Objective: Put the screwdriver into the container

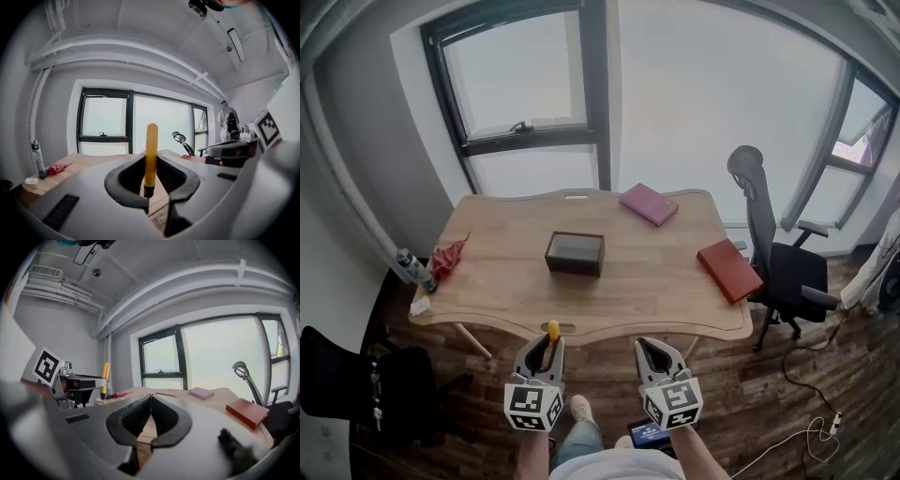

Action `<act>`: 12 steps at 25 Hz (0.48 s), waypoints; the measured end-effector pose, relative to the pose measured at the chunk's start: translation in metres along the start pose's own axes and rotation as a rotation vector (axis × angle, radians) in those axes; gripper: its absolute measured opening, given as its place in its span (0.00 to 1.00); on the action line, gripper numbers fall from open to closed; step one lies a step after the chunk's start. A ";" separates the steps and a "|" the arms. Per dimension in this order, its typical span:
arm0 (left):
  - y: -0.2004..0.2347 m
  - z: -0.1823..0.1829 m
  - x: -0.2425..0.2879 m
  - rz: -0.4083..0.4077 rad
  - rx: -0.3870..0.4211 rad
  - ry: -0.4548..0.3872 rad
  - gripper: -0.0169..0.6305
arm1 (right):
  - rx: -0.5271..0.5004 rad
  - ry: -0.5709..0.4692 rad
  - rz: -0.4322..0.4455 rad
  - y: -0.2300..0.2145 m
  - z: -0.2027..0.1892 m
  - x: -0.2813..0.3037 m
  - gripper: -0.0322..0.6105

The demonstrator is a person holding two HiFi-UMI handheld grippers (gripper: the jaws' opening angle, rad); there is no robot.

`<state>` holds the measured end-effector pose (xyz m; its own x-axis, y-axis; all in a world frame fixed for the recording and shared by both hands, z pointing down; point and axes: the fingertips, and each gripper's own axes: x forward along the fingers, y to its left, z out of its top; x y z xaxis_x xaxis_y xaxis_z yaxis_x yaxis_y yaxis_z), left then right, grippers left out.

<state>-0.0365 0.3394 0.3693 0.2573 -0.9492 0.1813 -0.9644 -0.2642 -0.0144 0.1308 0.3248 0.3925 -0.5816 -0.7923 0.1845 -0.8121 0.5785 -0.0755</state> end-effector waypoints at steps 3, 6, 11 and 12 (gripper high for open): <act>0.016 0.002 0.018 0.016 0.003 -0.009 0.15 | 0.000 0.006 -0.008 -0.010 0.001 0.022 0.10; 0.037 -0.002 0.044 0.023 -0.003 -0.009 0.15 | -0.001 0.021 -0.016 -0.019 -0.002 0.052 0.10; 0.074 0.003 0.110 -0.049 -0.046 -0.005 0.15 | -0.014 0.043 -0.034 -0.039 0.007 0.122 0.10; 0.080 0.006 0.123 -0.083 -0.065 -0.007 0.15 | -0.014 0.044 -0.040 -0.043 0.012 0.138 0.10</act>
<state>-0.0821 0.2008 0.3849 0.3369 -0.9256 0.1727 -0.9415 -0.3307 0.0644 0.0847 0.1882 0.4097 -0.5455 -0.8058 0.2304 -0.8340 0.5492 -0.0534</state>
